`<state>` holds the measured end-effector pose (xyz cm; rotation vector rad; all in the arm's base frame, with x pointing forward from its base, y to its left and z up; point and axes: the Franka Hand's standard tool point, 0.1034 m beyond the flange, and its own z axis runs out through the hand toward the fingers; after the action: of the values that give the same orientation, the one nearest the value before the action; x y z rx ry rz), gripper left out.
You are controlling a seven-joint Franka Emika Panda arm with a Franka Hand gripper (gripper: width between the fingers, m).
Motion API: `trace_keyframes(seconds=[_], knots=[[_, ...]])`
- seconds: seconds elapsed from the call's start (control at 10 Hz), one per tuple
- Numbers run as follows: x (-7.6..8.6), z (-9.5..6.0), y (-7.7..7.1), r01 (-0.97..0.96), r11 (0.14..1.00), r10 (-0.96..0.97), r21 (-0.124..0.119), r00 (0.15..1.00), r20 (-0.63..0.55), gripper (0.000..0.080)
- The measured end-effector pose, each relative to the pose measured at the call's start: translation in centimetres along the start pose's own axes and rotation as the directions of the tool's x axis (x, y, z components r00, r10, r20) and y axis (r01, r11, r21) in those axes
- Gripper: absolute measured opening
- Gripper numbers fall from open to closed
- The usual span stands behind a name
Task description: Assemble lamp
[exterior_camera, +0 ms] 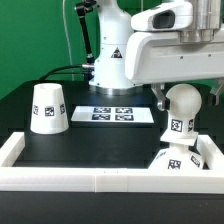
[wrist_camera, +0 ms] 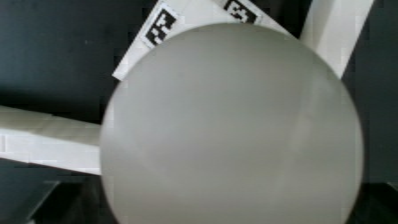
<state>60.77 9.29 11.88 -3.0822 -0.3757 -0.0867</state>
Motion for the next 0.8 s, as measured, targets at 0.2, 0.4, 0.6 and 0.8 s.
trace_keyframes(seconds=[0.2, 0.4, 0.6, 0.8], knots=[[-1.6, -1.0, -0.3, -0.001, 1.000, 0.001, 0.003, 1.000, 0.005, 0.0697], [-3.8, -3.2, 0.2, -0.008, 1.000, 0.008, 0.006, 1.000, 0.007, 0.0698], [-5.6, -5.8, 1.5, -0.017, 1.000, 0.017, 0.007, 1.000, -0.002, 0.0698], [-9.0, -6.5, 2.4, -0.044, 0.999, 0.044, 0.003, 0.999, -0.025, 0.0698]])
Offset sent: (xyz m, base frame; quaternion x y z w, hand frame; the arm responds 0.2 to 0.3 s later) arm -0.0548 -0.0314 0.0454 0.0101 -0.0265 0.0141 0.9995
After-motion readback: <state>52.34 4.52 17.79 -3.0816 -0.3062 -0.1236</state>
